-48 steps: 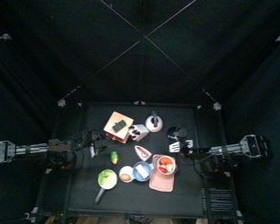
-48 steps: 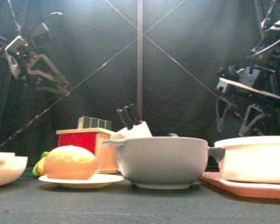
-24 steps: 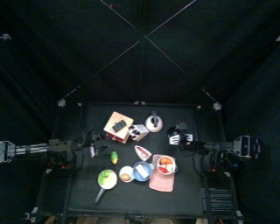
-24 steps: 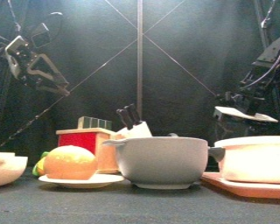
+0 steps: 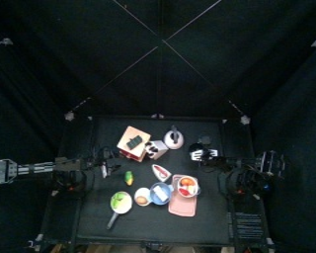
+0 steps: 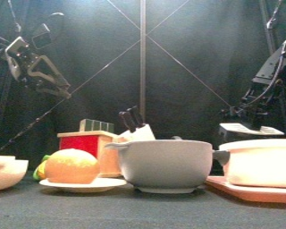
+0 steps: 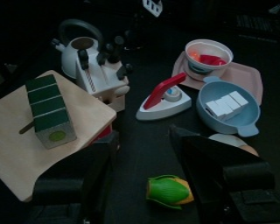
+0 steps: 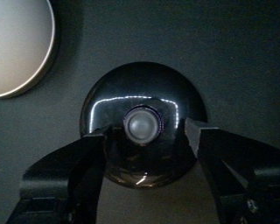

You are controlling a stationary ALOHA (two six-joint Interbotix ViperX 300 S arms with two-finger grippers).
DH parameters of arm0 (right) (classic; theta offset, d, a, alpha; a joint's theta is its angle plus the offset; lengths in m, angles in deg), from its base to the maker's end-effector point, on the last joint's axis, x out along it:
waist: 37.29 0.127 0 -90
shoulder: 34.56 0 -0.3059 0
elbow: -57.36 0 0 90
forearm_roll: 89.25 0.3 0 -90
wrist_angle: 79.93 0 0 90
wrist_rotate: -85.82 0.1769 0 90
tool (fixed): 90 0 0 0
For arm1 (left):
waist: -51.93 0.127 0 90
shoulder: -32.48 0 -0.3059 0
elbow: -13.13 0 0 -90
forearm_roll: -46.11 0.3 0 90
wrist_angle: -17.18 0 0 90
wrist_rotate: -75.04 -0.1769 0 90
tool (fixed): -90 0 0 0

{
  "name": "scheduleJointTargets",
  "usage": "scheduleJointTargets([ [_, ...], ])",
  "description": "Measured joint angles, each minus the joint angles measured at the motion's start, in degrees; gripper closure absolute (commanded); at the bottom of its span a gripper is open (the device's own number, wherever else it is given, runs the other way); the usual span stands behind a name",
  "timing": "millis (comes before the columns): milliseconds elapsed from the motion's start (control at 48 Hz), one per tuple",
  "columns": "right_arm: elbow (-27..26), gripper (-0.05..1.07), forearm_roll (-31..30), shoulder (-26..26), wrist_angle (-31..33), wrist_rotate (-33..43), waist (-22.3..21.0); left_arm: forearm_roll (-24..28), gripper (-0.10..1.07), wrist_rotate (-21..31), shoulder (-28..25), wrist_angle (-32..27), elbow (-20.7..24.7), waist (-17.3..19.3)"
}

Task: Grab pot lid

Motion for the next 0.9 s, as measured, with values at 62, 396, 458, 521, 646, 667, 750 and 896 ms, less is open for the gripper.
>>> scheduleJointTargets([
  [62, -0.09, 0.17, -0.26, 0.09, -0.35, 0.00, -0.44, 0.00, 0.11, 0.18, 0.00, 0.00, 0.09, 0.00],
  [396, -0.09, 0.35, -0.44, 0.09, -1.23, 0.00, -1.05, 0.00, 0.11, 0.09, 0.00, 0.00, -0.18, 0.00],
  [458, -0.09, 0.37, -0.26, 0.09, -1.23, 0.00, -1.05, -0.09, 0.11, 0.00, 0.00, 0.00, -0.09, -0.09],
  [521, -0.09, 0.40, -0.26, 0.09, -1.32, -0.09, -0.97, 0.00, 0.11, 0.00, 0.00, 0.00, -0.09, -0.09],
  [646, -0.09, 0.46, -0.26, 0.09, -1.32, -0.09, -1.05, 0.00, 0.11, 0.09, -0.09, 0.00, -0.18, 0.00],
  [667, -0.09, 0.47, -0.18, 0.09, -1.32, 0.00, -1.05, 0.00, 0.11, 0.09, -0.09, 0.00, -0.18, 0.00],
  [750, -0.09, 0.49, -0.09, 0.09, -1.32, -0.09, -0.97, -0.09, 0.11, 0.09, 0.00, 0.00, -0.09, 0.00],
  [896, -0.18, 0.49, 0.44, -0.62, -1.32, -0.09, -0.97, 0.00, 0.11, 0.09, -0.09, 0.00, -0.18, -0.09],
])
